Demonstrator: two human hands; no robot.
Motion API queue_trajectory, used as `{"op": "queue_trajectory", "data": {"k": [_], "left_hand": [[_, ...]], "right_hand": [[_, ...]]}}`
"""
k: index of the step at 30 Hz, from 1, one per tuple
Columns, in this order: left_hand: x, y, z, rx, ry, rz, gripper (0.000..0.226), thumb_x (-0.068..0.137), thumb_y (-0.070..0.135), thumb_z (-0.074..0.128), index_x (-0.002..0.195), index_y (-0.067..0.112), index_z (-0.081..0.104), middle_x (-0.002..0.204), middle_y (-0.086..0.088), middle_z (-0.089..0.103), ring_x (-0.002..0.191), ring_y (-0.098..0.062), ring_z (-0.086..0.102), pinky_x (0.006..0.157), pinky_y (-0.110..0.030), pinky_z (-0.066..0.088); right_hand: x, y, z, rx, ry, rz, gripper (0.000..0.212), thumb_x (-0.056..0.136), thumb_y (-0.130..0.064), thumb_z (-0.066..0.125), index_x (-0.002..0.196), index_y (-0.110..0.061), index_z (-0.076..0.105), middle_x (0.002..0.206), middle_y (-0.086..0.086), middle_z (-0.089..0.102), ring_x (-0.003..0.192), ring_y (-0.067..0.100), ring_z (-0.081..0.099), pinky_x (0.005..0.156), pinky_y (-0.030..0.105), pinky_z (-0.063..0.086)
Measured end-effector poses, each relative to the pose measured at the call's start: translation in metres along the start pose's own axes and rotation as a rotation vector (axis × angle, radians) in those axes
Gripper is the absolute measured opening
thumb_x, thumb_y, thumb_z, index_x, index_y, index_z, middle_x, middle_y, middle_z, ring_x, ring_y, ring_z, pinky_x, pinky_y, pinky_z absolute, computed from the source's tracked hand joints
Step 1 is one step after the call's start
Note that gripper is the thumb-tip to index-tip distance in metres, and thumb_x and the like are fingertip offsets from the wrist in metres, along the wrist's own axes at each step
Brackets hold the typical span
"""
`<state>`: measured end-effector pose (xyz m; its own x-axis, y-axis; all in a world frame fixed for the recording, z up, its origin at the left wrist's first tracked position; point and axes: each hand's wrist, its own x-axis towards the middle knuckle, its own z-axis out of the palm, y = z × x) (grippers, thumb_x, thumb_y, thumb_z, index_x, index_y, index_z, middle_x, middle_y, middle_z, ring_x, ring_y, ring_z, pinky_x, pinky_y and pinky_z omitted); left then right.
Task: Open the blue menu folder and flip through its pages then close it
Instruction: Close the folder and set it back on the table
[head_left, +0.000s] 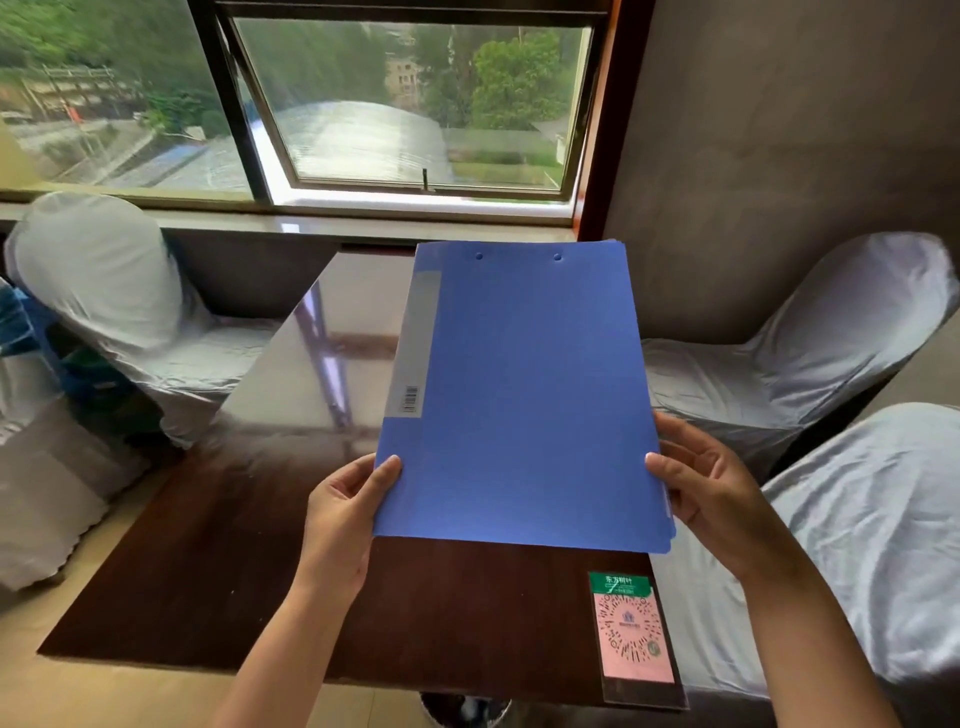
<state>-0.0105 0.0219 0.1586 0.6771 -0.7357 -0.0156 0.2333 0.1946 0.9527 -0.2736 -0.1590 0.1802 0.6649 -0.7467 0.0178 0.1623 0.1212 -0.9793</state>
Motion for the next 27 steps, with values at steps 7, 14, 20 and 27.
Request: {"op": "queue_trajectory", "data": {"k": [7, 14, 20, 27], "left_hand": [[0.015, 0.008, -0.020, 0.202, -0.238, -0.183, 0.031, 0.067, 0.029, 0.067, 0.091, 0.011, 0.072, 0.080, 0.000, 0.077, 0.072, -0.009, 0.071, 0.058, -0.017, 0.054], [0.034, -0.027, -0.035, 0.433, -0.234, -0.257, 0.017, 0.085, 0.016, 0.063, 0.079, 0.025, 0.075, 0.076, 0.012, 0.076, 0.071, -0.002, 0.066, 0.064, -0.018, 0.052], [0.016, -0.103, -0.059, 0.540, -0.193, -0.417, 0.020, 0.092, 0.010, 0.054, 0.097, 0.020, 0.070, 0.083, 0.013, 0.076, 0.085, -0.011, 0.066, 0.082, -0.033, 0.050], [0.001, -0.163, -0.073, 0.612, -0.113, -0.572, 0.017, 0.093, 0.009, 0.053, 0.102, 0.016, 0.065, 0.110, -0.013, 0.068, 0.095, -0.023, 0.063, 0.088, -0.042, 0.049]], "right_hand": [[-0.004, -0.007, -0.017, -0.155, 0.006, 0.004, 0.038, 0.081, -0.023, 0.061, 0.119, -0.024, 0.062, 0.115, -0.003, 0.070, 0.102, 0.017, 0.067, 0.070, 0.027, 0.057], [0.015, 0.033, -0.010, -0.355, 0.224, 0.168, 0.022, 0.082, 0.000, 0.064, 0.104, 0.000, 0.065, 0.091, 0.005, 0.075, 0.076, 0.014, 0.071, 0.058, 0.019, 0.055], [0.004, 0.119, 0.000, -0.531, 0.390, 0.410, 0.016, 0.085, -0.008, 0.064, 0.102, -0.006, 0.062, 0.102, 0.011, 0.068, 0.086, 0.022, 0.065, 0.058, 0.020, 0.051], [-0.001, 0.188, -0.001, -0.766, 0.391, 0.546, 0.017, 0.084, -0.008, 0.063, 0.101, -0.005, 0.066, 0.103, 0.011, 0.069, 0.089, 0.021, 0.061, 0.073, 0.032, 0.052]]}}
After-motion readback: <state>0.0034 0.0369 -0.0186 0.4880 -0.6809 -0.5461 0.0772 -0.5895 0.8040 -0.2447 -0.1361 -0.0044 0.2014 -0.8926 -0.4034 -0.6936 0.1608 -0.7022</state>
